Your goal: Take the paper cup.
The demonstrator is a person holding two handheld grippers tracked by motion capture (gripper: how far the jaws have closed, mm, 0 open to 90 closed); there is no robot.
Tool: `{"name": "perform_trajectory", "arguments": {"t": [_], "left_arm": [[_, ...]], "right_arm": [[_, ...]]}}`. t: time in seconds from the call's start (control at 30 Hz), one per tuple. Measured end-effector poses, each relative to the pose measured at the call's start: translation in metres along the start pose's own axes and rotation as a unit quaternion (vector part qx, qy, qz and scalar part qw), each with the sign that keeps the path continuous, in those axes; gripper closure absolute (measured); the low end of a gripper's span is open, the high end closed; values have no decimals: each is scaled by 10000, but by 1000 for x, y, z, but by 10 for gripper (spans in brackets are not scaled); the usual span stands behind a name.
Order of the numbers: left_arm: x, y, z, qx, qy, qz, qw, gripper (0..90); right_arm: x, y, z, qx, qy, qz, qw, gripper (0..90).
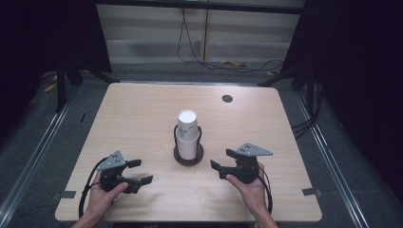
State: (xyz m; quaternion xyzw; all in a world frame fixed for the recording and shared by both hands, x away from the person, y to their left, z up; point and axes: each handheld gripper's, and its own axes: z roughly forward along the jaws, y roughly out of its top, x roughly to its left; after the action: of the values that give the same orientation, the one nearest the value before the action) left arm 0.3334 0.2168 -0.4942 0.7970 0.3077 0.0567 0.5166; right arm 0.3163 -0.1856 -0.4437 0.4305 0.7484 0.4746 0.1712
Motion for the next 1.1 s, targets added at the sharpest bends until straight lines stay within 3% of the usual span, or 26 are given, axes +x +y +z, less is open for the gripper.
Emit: {"name": "perform_trajectory", "arguments": {"t": [0.5, 0.87, 1.1], "left_arm": [[-4, 1, 0, 22, -50, 58, 10000, 170], [-3, 0, 3, 51, -72, 22, 10000, 170], [-3, -1, 3, 37, -89, 7, 10000, 170]], "right_arm": [[4, 31, 8, -160, 247, -110, 9995, 233], [8, 58, 26, -120, 443, -241, 9987, 176], [8, 73, 30, -78, 539, -246, 9982, 190]]}}
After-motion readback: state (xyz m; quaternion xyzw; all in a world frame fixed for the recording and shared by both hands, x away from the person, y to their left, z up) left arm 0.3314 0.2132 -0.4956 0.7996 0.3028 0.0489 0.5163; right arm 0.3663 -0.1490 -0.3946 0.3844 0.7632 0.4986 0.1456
